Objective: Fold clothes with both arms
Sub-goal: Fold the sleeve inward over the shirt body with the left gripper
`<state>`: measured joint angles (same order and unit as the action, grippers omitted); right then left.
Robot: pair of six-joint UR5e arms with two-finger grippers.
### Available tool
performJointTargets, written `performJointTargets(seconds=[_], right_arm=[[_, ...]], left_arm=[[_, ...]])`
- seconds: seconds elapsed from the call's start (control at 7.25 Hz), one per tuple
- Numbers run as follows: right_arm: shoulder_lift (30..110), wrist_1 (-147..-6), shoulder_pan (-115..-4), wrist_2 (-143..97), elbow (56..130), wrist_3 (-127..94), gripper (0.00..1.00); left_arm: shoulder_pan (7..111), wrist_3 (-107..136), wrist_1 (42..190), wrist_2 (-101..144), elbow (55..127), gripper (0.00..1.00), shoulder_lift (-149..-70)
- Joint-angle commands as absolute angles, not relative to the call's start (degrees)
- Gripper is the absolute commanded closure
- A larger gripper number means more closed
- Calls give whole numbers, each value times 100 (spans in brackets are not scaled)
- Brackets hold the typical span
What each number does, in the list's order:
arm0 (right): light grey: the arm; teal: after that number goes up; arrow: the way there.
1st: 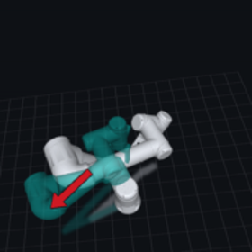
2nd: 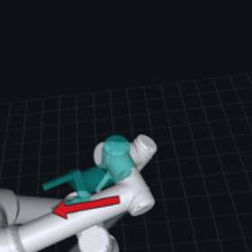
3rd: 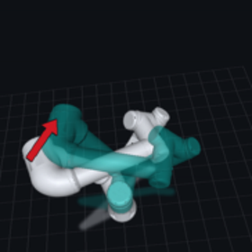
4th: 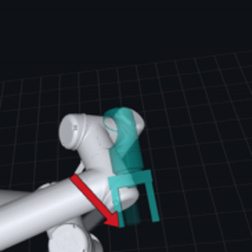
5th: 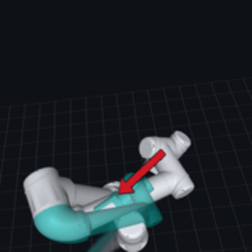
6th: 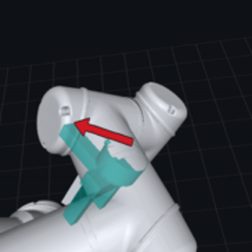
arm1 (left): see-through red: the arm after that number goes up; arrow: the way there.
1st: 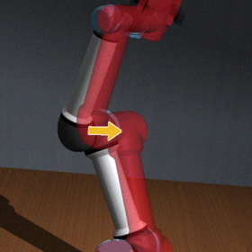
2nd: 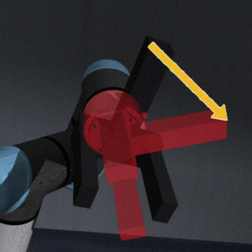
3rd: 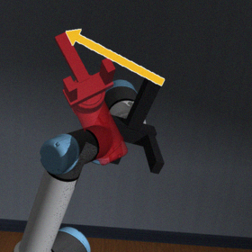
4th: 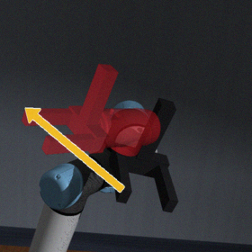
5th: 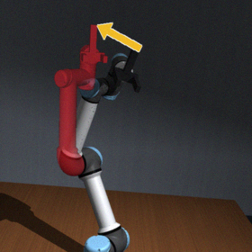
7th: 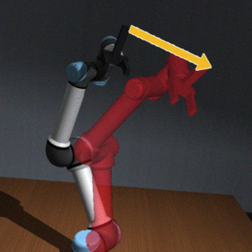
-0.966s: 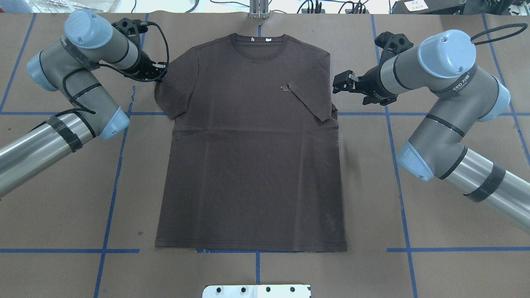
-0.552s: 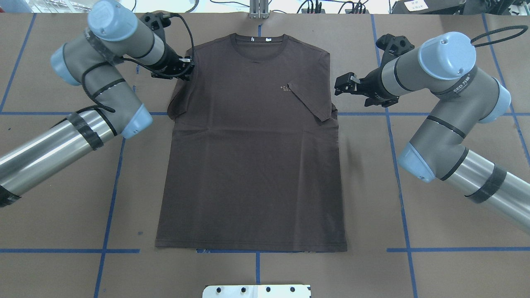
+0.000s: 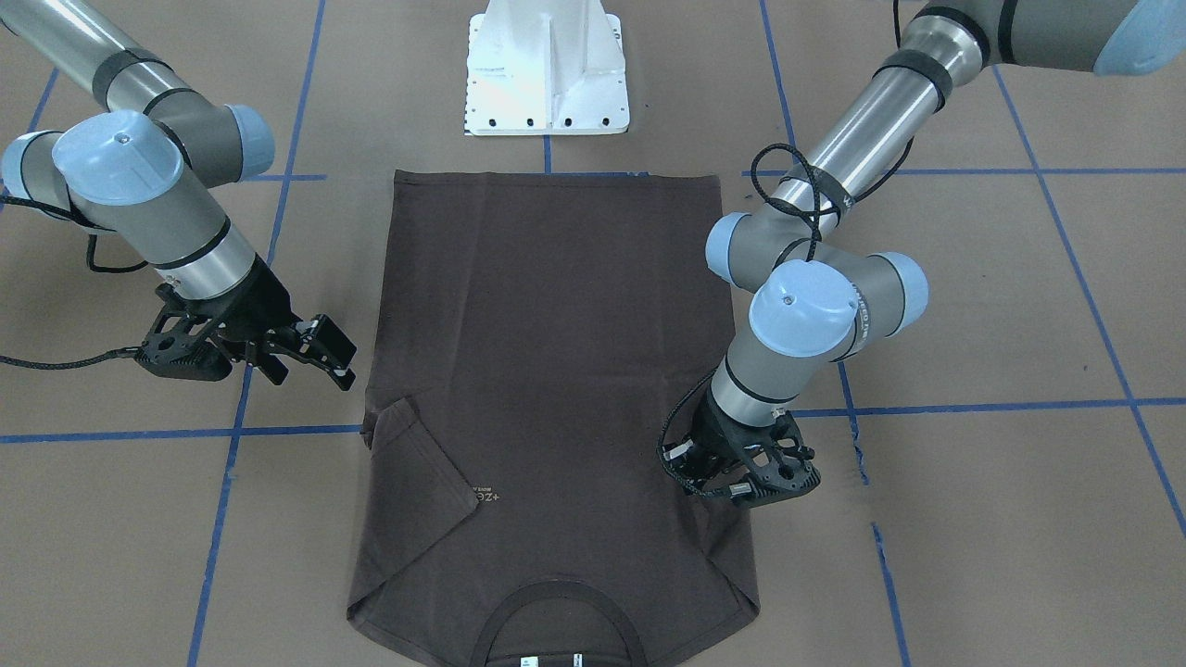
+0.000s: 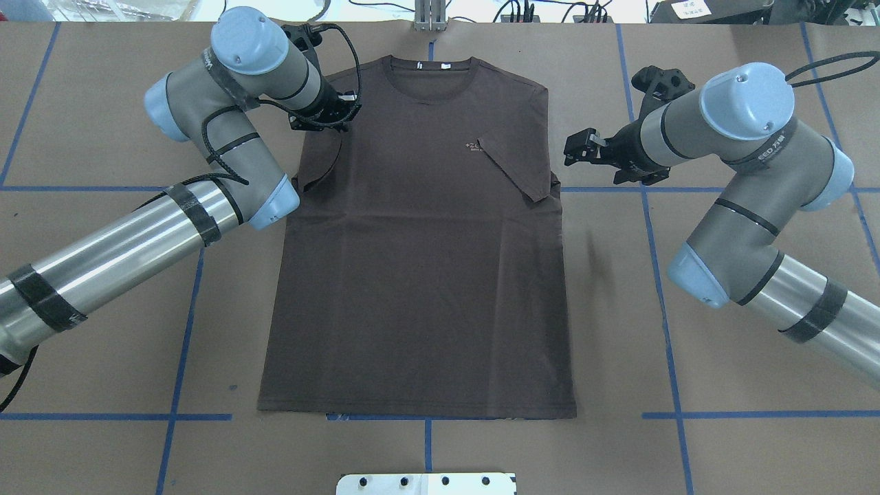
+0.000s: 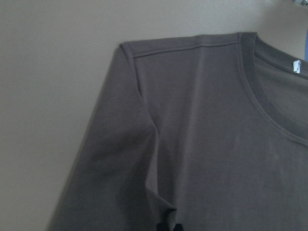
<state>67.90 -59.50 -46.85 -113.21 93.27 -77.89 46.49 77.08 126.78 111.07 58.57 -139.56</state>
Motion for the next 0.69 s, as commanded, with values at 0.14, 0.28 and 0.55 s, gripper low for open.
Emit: performJointTargets(seconds=[0.14,0.28,0.55], right_arm=[[6812,-5950,-4658,-11320,9325,-7805,0],[6820,-5941,-4650,-11320,9334,-7805,0],[6812,-5950,-4641,-11259,9369,-7813,0]], left_arm=[[4667,8216,12822,10724,5766,100,-14027],[4667,8296,12823,10723,5800,80,-14071],[4623,8288,12832,10731,6263,32,-13932]])
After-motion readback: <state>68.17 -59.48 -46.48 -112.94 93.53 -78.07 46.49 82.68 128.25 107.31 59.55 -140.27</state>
